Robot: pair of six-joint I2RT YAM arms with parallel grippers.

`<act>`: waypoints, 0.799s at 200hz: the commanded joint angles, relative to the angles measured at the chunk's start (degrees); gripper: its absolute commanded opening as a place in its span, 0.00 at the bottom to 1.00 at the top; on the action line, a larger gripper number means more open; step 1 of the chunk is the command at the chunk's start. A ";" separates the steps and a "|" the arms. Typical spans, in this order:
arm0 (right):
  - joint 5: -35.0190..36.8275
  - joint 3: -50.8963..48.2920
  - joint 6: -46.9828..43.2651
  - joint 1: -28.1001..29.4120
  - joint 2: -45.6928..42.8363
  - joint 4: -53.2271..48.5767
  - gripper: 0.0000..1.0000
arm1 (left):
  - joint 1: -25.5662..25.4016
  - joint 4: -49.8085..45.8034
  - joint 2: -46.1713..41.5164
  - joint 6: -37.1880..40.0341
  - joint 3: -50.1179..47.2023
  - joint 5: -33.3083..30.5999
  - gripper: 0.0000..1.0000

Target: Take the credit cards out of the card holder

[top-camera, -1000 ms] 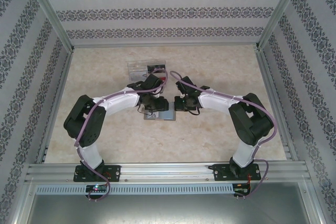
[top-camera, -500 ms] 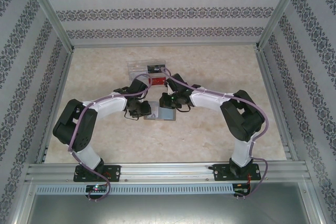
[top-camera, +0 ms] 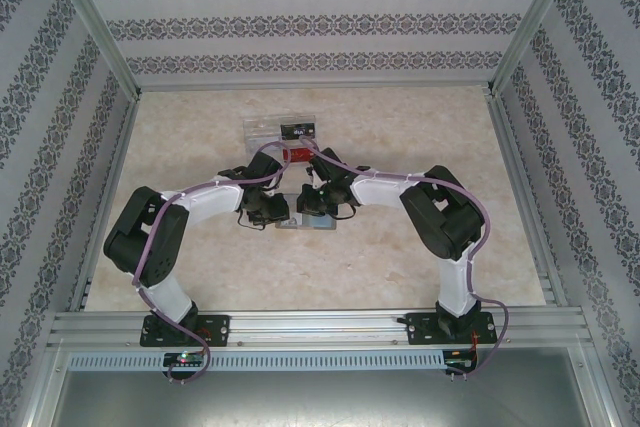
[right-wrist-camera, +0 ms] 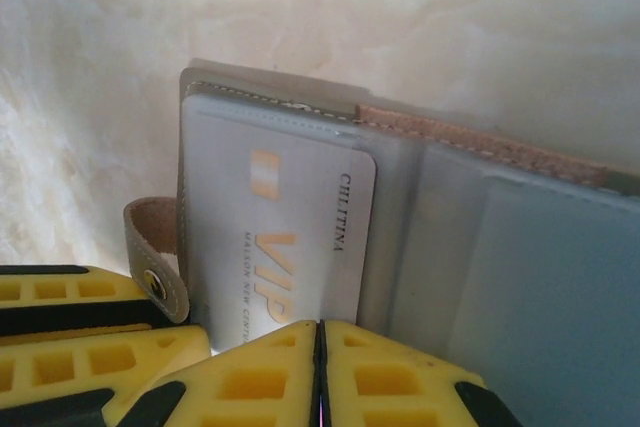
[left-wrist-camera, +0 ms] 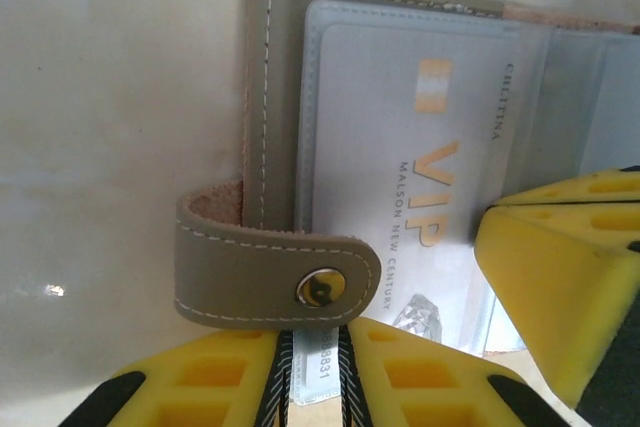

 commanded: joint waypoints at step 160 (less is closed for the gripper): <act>0.32 -1.88 0.73 -1.04 -1.54 -0.31 0.10 | 0.39 0.96 1.58 0.00 -0.09 1.70 0.15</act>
